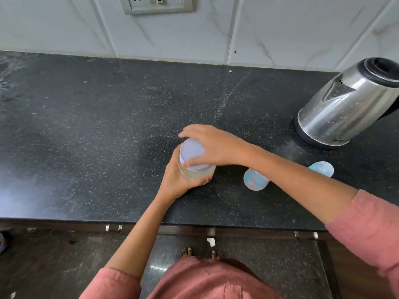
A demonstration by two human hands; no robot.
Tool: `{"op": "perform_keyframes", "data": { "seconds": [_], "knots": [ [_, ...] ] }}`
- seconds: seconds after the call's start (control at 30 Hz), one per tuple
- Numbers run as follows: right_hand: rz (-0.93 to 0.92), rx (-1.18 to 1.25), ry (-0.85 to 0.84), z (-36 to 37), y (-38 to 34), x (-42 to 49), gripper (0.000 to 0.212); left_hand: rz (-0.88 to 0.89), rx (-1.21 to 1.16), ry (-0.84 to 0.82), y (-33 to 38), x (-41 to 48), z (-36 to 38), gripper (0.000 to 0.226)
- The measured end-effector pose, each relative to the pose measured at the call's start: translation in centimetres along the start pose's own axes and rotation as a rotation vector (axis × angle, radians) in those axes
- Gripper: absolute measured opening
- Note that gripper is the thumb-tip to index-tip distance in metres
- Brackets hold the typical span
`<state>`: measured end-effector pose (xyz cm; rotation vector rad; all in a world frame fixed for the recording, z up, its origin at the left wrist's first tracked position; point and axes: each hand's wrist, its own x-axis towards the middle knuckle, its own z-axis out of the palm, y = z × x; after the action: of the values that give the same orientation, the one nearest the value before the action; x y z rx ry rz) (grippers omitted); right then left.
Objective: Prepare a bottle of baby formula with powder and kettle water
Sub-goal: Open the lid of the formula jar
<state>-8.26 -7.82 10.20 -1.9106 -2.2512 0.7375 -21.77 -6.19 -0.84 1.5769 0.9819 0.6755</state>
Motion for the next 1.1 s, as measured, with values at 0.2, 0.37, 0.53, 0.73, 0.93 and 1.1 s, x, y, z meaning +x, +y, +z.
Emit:
{"op": "perform_keyframes", "data": {
  "seconds": [0.2, 0.37, 0.53, 0.73, 0.93, 1.1],
  "knots": [
    [0.318, -0.203, -0.007, -0.8, -1.4, -0.1, 0.068, -0.008, -0.013, -0.001, 0.2, -0.1, 0.0, 0.086],
    [0.280, -0.330, -0.006, 0.9, -2.6, 0.3, 0.063, -0.020, -0.015, -0.006, -0.4, 0.1, 0.1, 0.099],
    [0.114, -0.227, -0.223, 0.1, -2.4, 0.3, 0.074, -0.019, 0.014, -0.016, -0.5, 0.3, 0.2, 0.091],
    [0.066, 0.096, -0.169, -0.2, -1.3, 0.7, 0.056, 0.007, -0.009, -0.017, -0.1, 0.1, 0.1, 0.090],
    [0.302, -0.236, -0.021, 0.6, -2.3, -0.1, 0.070, -0.006, -0.031, -0.019, -0.6, 0.1, 0.0, 0.090],
    [0.164, -0.212, -0.157, -0.1, -2.4, 0.3, 0.069, -0.014, -0.019, -0.014, -0.5, 0.2, 0.1, 0.088]
  ]
}}
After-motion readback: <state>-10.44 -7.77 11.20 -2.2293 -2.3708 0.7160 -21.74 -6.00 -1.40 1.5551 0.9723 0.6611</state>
